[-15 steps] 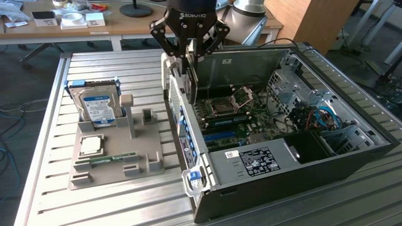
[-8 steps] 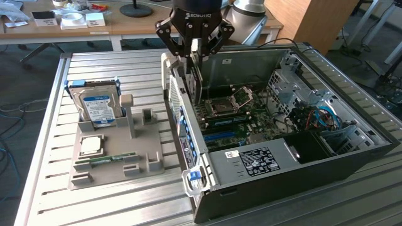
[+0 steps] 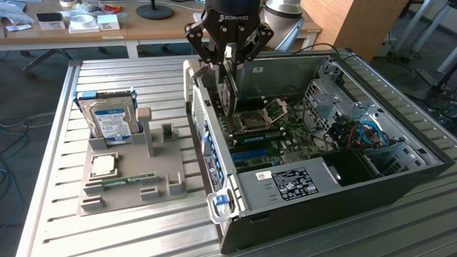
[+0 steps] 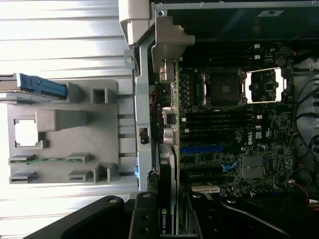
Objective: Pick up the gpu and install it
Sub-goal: 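Pick up the gpu and move the gpu toward the slot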
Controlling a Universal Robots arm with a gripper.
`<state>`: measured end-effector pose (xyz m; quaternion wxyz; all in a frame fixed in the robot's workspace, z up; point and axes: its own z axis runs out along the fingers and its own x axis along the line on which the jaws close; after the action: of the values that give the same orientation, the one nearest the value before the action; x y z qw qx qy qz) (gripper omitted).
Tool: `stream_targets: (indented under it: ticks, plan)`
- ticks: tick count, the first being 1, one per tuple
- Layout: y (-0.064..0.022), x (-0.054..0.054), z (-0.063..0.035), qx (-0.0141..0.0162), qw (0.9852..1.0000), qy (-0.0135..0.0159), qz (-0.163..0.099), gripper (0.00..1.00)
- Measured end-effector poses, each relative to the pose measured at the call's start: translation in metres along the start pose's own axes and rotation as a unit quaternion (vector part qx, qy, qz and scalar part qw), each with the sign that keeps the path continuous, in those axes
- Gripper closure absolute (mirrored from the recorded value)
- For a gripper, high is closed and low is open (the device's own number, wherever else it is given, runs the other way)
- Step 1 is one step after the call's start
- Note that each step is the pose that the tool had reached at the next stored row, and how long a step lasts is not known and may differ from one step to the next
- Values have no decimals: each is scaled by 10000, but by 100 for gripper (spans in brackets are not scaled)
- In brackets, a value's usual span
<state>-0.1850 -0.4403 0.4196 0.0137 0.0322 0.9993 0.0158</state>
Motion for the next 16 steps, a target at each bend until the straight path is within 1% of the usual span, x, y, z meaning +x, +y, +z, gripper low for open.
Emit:
stream_targets:
  ticks: [10,16]
  plan:
    - [10,-162,5,-1,10000,0,0,73]
    - [12,-180,5,0,10000,0,1,73]
